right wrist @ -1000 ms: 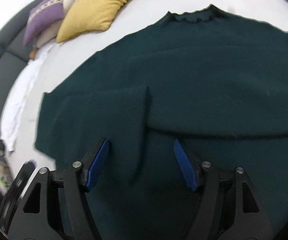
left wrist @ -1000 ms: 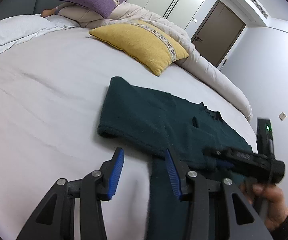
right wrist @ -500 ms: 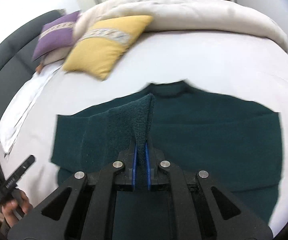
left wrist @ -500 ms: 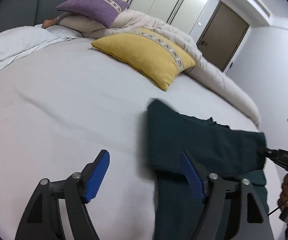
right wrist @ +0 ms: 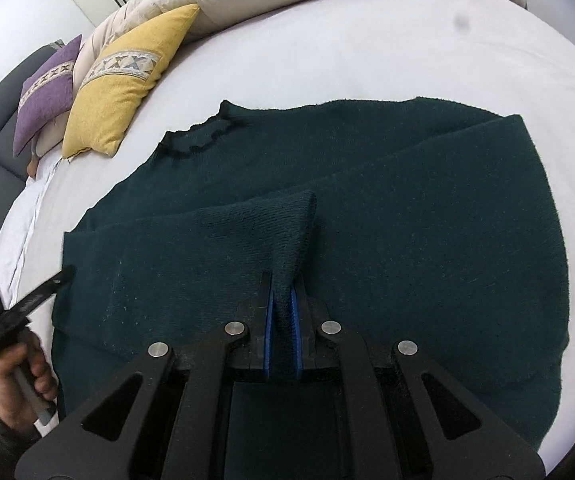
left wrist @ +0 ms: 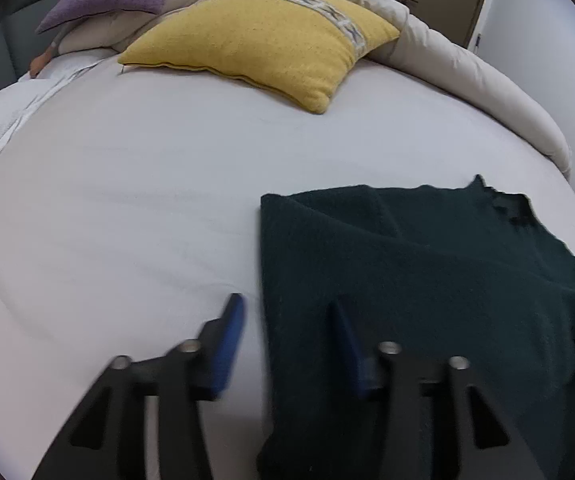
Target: Fold small clothes
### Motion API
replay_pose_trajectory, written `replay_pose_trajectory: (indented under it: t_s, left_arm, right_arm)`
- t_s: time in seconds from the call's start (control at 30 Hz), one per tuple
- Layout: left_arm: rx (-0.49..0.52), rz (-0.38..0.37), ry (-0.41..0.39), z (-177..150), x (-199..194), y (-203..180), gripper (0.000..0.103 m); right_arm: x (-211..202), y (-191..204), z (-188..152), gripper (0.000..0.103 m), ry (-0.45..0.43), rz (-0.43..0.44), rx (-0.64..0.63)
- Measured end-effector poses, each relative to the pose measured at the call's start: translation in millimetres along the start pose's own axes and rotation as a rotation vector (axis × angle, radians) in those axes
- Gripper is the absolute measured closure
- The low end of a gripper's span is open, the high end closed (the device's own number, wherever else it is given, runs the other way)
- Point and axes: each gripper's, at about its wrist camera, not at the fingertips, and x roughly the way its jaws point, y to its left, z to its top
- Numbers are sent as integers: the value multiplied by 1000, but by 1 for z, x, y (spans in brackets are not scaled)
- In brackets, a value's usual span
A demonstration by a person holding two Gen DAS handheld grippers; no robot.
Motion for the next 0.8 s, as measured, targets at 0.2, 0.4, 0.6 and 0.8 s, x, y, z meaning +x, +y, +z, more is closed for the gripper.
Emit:
replay_pose_trajectory:
  t_s: [0.2,0.4,0.6,0.8]
  left_arm:
    - [3,-26,-18,3,-7,6,94]
    - [25,-1,-51,-10,4,4,93]
    - [7,-10,-59,-10,-3,8,88]
    - [19,-14,-63,-12,-1,8,87]
  right_arm:
    - [-21,-4,-2,97,-44,2,1]
    - [4,-20,-2,98,11,-27,38]
    - [-15,-15,1,95,-28,-8,77]
    - [-10,-20,-5,96,-31,-51,27]
